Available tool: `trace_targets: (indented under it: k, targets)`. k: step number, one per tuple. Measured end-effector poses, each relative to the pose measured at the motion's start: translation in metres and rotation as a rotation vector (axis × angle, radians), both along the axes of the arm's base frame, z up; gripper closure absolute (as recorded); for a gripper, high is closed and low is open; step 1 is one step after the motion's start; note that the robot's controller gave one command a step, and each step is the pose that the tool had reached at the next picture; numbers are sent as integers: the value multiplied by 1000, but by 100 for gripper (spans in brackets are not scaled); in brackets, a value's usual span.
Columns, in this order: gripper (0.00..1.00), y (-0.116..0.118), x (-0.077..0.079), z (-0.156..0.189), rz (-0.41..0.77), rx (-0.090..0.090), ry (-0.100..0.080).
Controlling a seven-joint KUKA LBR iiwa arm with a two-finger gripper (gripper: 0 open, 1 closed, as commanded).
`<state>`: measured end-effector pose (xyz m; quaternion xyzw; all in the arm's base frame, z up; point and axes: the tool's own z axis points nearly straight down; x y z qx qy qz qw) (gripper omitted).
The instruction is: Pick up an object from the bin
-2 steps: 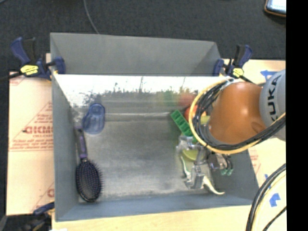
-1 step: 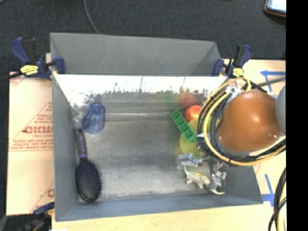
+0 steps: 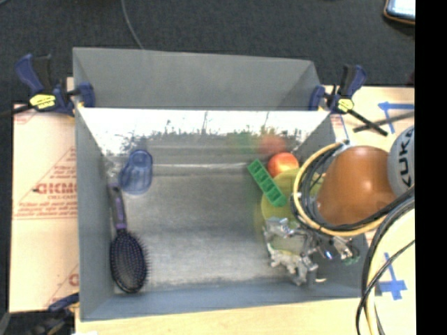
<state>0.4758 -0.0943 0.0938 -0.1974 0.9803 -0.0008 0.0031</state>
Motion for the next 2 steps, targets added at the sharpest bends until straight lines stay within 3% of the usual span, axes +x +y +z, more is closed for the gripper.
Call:
trace_targets:
  k: [1,2]
  targets:
    - [100,11,-2,-19,629,0,6]
    - [100,11,-2,-23,676,-1,10]
